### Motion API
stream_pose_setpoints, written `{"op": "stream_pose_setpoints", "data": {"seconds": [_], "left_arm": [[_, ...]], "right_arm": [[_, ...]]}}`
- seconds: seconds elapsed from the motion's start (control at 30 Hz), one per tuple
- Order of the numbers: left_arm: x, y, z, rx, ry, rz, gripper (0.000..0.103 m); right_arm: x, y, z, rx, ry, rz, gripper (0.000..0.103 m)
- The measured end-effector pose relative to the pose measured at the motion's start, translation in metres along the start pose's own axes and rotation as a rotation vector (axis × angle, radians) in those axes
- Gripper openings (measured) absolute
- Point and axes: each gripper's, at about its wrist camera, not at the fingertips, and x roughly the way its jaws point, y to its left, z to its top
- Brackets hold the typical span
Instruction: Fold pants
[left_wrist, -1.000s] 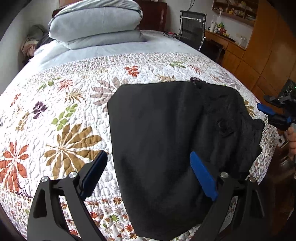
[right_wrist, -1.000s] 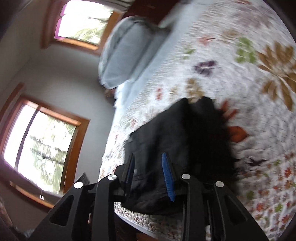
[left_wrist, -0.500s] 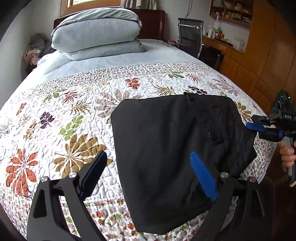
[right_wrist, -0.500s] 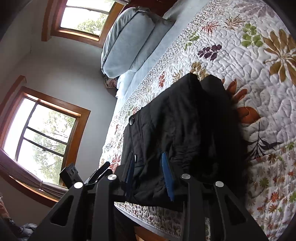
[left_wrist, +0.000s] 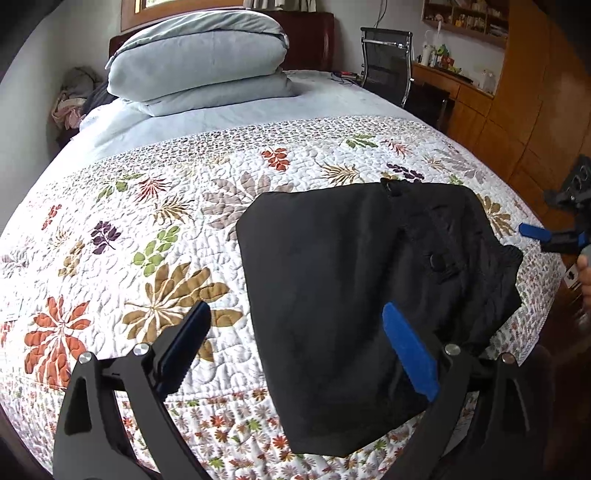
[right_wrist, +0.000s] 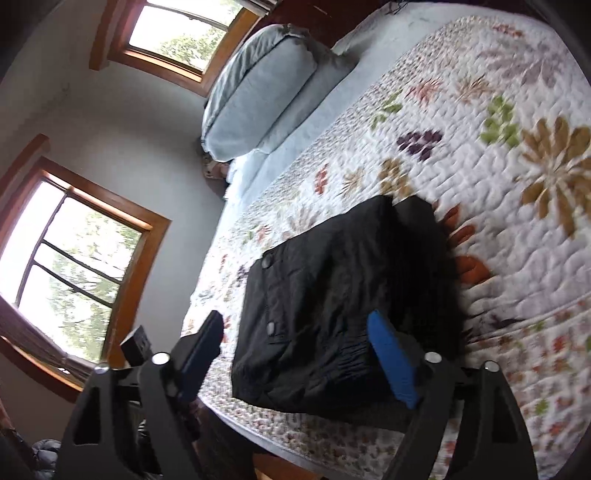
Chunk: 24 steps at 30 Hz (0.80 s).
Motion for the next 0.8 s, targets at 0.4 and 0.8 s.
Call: {"op": "stream_pose_setpoints", "data": {"seconds": [0.4, 0.8], "left_arm": [[-0.005, -0.001, 0.000, 0.005, 0.032, 0.042, 0.098], [0.001, 0.006, -0.004, 0.007, 0.082, 0.127, 0.099]], "right_arm": [[0.000, -0.023, 0.000, 0.017, 0.062, -0.193, 0.088], [0.024, -0.031, -0.001, 0.010, 0.117, -0.293, 0.090]]}}
